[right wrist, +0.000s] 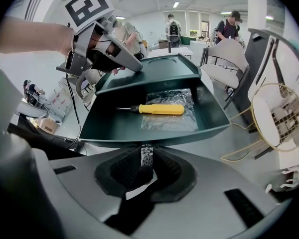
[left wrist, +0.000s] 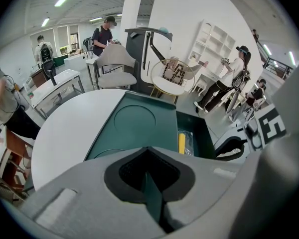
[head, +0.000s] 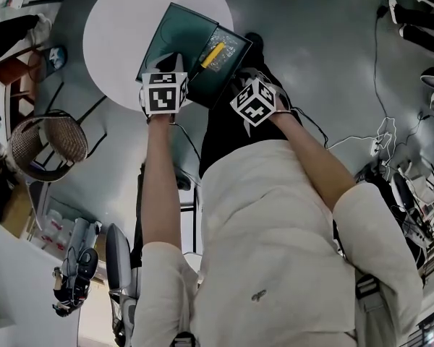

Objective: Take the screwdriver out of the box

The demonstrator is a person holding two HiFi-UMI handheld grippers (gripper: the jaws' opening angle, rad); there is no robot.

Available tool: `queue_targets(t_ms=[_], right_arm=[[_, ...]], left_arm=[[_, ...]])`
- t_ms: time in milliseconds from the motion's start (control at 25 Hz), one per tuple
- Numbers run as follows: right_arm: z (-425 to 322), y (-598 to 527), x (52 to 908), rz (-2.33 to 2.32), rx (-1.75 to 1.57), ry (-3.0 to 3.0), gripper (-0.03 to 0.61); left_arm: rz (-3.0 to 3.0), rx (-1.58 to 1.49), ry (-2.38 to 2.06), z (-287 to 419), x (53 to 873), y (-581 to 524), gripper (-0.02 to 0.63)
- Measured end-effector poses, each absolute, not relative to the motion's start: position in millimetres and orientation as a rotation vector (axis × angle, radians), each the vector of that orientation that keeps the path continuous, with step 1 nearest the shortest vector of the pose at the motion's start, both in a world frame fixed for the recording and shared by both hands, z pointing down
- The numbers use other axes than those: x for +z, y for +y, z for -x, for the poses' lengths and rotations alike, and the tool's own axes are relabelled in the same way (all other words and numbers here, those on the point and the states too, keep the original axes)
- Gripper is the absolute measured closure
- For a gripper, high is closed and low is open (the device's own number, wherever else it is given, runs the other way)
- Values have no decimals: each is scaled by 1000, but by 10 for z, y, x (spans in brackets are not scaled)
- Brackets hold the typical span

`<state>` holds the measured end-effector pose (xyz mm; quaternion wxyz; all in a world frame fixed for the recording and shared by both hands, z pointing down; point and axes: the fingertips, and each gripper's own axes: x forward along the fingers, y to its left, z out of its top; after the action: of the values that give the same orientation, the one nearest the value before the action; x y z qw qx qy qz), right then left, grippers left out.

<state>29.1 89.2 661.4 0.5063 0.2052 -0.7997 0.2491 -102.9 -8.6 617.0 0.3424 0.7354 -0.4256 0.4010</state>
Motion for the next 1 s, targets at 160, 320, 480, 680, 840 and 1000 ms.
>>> queue_targets(t_ms=[160, 320, 480, 680, 840, 1000], right_arm=[[-305, 913, 6617, -493, 603, -1918, 500], [-341, 912, 6591, -496, 622, -1927, 505], [-385, 922, 6543, -503, 625, -1931, 535], [-519, 821, 6363, -574, 621, -1948, 569], [-626, 755, 6158, -592, 601, -1982, 569], [-671, 637, 5939, -602, 554, -2035, 569]], left_arm=[[-1909, 1042, -1110, 1037, 6176, -76, 603], [-1906, 1040, -1112, 1028, 6181, -84, 604], [-1902, 1018, -1122, 1036, 6188, -91, 603], [-1871, 983, -1146, 1037, 6181, -78, 603], [-1827, 907, -1165, 1018, 6186, -58, 603], [-1800, 907, -1179, 993, 6136, -32, 603]])
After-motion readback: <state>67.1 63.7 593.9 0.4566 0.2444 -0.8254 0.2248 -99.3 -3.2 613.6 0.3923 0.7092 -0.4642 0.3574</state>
